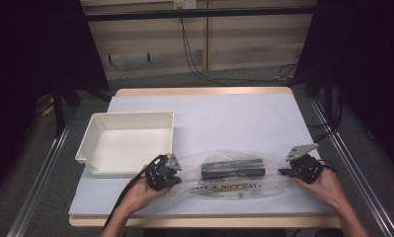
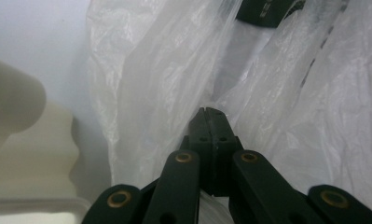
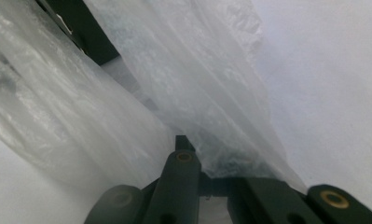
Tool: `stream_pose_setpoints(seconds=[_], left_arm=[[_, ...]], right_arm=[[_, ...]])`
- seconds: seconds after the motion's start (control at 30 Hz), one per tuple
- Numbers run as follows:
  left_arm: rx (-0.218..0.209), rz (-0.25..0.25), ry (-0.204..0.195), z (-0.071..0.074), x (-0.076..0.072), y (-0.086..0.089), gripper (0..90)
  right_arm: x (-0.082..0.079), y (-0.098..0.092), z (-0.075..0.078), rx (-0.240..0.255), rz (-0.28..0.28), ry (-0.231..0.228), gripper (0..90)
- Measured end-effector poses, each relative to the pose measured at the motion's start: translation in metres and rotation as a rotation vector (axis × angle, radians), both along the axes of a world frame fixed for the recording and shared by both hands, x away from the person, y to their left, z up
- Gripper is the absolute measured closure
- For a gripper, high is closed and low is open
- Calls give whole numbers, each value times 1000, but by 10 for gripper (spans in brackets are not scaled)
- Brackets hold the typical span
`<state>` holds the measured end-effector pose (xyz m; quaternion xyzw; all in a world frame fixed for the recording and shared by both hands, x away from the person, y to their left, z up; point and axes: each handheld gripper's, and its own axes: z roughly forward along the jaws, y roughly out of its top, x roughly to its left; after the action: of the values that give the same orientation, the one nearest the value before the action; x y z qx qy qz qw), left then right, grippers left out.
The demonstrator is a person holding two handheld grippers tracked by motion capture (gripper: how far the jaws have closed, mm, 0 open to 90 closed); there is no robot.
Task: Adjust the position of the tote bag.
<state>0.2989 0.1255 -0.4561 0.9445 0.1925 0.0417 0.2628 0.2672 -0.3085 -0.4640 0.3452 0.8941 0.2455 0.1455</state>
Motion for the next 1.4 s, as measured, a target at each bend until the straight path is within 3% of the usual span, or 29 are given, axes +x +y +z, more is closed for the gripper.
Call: stream_pose_setpoints(seconds=[0.07, 0.13, 0.17, 0.2, 0.23, 0.27, 0.3, 0.33, 0.37, 0.47, 0.5, 0.63, 0.73, 0.9, 0.97, 1.03, 1.17, 1.23, 1.4], left_arm=[[-37, -6, 6, 3, 0, -1, 900], [-50, -25, 2, 9, -1, -1, 900], [-63, -35, -5, 13, -2, 0, 900], [-104, -44, -1, 20, -2, 0, 900], [-104, -44, -1, 20, -2, 0, 900], [-146, -38, -1, 23, -4, 0, 900], [-166, -40, 0, 26, -6, -1, 900], [-184, -53, -2, 30, -8, -2, 891], [-190, -57, -7, 33, -9, -3, 891], [-209, -84, -24, 44, -13, -9, 891], [-238, -114, -28, 52, -13, -14, 894], [-273, -138, -32, 64, -10, -26, 898], [-275, -167, -35, 71, -2, -43, 899], [-322, -179, 1, 74, 14, -74, 899], [-311, -173, 12, 70, 21, -87, 899], [-265, -196, 34, 64, 31, -98, 900], [-211, -188, 65, 46, 45, -115, 900], [-199, -172, 83, 38, 51, -124, 900], [-201, -145, 98, 37, 64, -132, 900]], right_arm=[[-2, 2, 1, 9, -5, -9, 900], [-5, 2, 6, 74, 16, -37, 900], [-5, 2, 6, 74, 16, -37, 900], [-8, 2, 12, 118, 17, -56, 900], [-8, 2, 12, 118, 17, -56, 900], [-9, 2, 13, 144, 19, -57, 900], [-12, 2, 17, 164, 25, -67, 900], [-16, 3, 22, 216, 43, -81, 900], [-17, 4, 24, 229, 48, -84, 900], [-21, 6, 28, 239, 57, -96, 900], [-24, 10, 32, 258, 77, -100, 900], [-28, 18, 39, 287, 105, -114, 900], [-32, 36, 44, 308, 154, -108, 900], [-32, 60, 40, 300, 210, -90, 900], [-31, 70, 37, 296, 225, -84, 900], [-29, 77, 33, 298, 237, -74, 900], [-25, 84, 23, 312, 238, -55, 900], [-23, 89, 15, 306, 254, -44, 900], [-25, 96, 4, 298, 274, -21, 900]])
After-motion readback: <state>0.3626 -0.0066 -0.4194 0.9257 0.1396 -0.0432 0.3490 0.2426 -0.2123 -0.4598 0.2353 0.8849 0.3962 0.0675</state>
